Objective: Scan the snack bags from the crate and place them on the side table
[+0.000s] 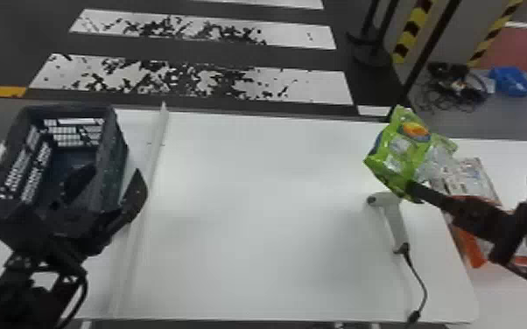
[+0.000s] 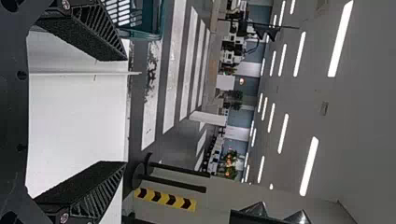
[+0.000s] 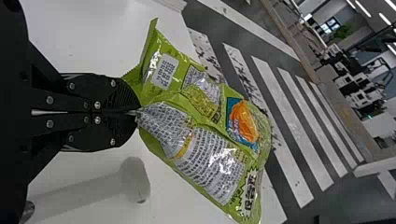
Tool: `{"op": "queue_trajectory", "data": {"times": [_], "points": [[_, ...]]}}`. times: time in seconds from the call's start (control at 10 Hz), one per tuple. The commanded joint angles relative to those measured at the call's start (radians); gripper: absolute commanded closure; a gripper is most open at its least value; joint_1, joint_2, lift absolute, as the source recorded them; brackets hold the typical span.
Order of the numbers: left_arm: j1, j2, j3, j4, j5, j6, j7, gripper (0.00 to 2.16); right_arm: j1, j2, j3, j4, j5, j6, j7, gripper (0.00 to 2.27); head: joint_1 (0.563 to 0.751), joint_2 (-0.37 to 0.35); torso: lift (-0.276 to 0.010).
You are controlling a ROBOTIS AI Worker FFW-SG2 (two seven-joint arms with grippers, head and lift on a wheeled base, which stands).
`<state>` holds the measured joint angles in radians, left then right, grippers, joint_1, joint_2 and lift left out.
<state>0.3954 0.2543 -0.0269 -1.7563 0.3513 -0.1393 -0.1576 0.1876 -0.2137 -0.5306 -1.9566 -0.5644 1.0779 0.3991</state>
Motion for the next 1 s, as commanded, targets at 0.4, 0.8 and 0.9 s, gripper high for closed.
{"op": "queue_trajectory", "data": {"times": [0.4,0.8,0.9], "points": [[0.011,0.006,0.004,-0.015,0.002,0.001,0.0,0.08,-0.069,-0.007,-0.15,0.308,-0.04,-0.379,-0.143,2.26,0.695,-0.283,-0.05],[-0.001,0.008,-0.01,-0.017,0.002,0.007,0.0,0.08,-0.102,-0.047,-0.15,0.553,-0.042,-0.557,-0.237,2.11,0.695,-0.35,-0.05],[-0.003,0.008,-0.011,-0.017,0.002,0.007,0.0,0.08,-0.122,-0.059,-0.149,0.611,-0.046,-0.554,-0.26,1.94,0.695,-0.35,-0.05]]}}
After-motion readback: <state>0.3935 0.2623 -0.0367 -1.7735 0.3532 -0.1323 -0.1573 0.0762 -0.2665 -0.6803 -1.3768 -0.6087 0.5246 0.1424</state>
